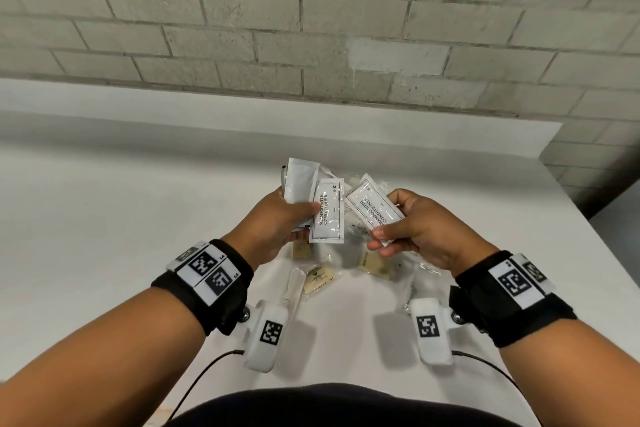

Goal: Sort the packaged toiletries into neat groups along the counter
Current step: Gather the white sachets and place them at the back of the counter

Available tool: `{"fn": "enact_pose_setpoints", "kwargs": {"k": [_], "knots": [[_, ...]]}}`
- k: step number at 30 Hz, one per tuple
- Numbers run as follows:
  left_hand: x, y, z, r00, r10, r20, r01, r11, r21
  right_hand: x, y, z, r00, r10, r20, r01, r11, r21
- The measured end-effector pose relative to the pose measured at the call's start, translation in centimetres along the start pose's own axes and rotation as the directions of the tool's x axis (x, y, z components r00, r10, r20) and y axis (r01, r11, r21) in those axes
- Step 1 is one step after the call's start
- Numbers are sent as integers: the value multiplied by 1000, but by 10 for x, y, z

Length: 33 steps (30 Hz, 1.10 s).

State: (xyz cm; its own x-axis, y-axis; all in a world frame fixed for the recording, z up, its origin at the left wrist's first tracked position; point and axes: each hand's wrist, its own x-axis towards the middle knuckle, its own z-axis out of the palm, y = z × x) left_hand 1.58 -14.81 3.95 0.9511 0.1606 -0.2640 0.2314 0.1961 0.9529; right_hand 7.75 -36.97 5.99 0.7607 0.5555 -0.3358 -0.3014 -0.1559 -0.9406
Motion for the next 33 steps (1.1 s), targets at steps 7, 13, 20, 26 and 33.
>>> {"fn": "enact_pose_setpoints", "kwargs": {"k": [7,13,20,26,33], "knots": [[4,1,1,1000,14,-4,-14,1000,-9,4,6,-2,1000,-1,27,1,1000,-4],[4,3,-2,1000,24,18,-24,999,20,5,-10,-19,992,-126,-19,108,911,-398],[5,9,2,999,-17,43,14,997,70,19,-46,-26,962,-273,-20,268,952,-146],[6,23,15,990,-34,140,19,994,106,38,-24,19,986,-86,142,125,950,-287],[-5,9,4,969,-76,235,96,993,-74,46,6,37,955,-201,-220,108,921,-374]]}}
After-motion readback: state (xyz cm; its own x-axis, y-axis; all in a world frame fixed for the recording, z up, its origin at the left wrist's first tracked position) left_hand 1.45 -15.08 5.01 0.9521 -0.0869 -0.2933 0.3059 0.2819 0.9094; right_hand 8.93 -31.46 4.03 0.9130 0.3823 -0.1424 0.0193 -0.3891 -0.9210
